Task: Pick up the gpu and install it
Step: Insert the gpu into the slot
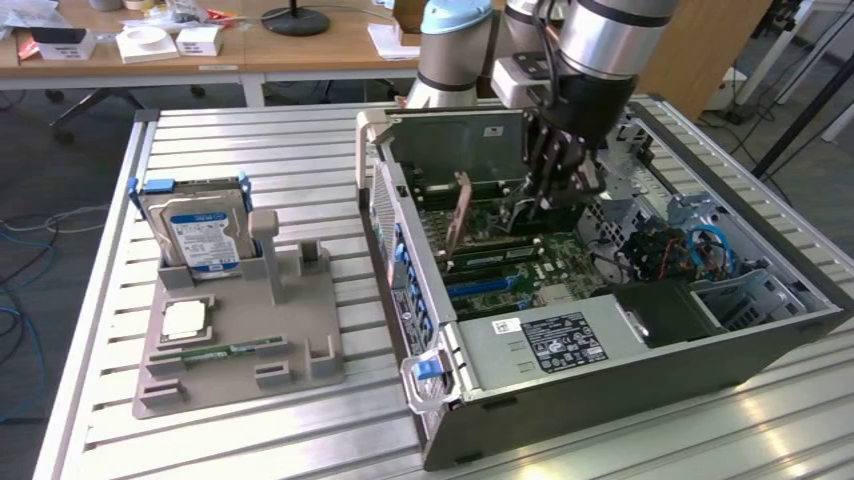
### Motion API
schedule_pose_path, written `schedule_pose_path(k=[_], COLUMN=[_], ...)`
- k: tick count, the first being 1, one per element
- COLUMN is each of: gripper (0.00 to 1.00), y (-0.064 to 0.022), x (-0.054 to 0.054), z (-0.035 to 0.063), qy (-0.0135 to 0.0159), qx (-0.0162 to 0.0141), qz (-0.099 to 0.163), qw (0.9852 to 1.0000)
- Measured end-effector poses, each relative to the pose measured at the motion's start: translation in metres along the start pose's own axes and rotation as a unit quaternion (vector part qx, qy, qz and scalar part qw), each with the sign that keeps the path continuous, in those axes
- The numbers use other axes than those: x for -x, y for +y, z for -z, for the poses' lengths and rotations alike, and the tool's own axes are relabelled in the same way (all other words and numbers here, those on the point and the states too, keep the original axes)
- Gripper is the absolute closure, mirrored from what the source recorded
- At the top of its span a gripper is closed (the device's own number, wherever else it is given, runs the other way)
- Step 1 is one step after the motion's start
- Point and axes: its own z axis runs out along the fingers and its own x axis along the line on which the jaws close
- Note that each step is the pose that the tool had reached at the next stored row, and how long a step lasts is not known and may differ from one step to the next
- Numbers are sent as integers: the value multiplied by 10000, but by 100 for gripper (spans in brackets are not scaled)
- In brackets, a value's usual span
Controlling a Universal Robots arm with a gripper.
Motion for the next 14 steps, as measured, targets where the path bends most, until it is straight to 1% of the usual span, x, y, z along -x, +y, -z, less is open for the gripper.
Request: schedule_pose_path(k=[5, 10, 14], gripper=[74, 74, 74], y=[7, 45, 51], x=[-17, -19, -35], z=[0, -2, -8], qy=[0, 0, 1], qx=[-1, -2, -2], qz=[-1, 0, 0], qw=[10000, 10000, 10000])
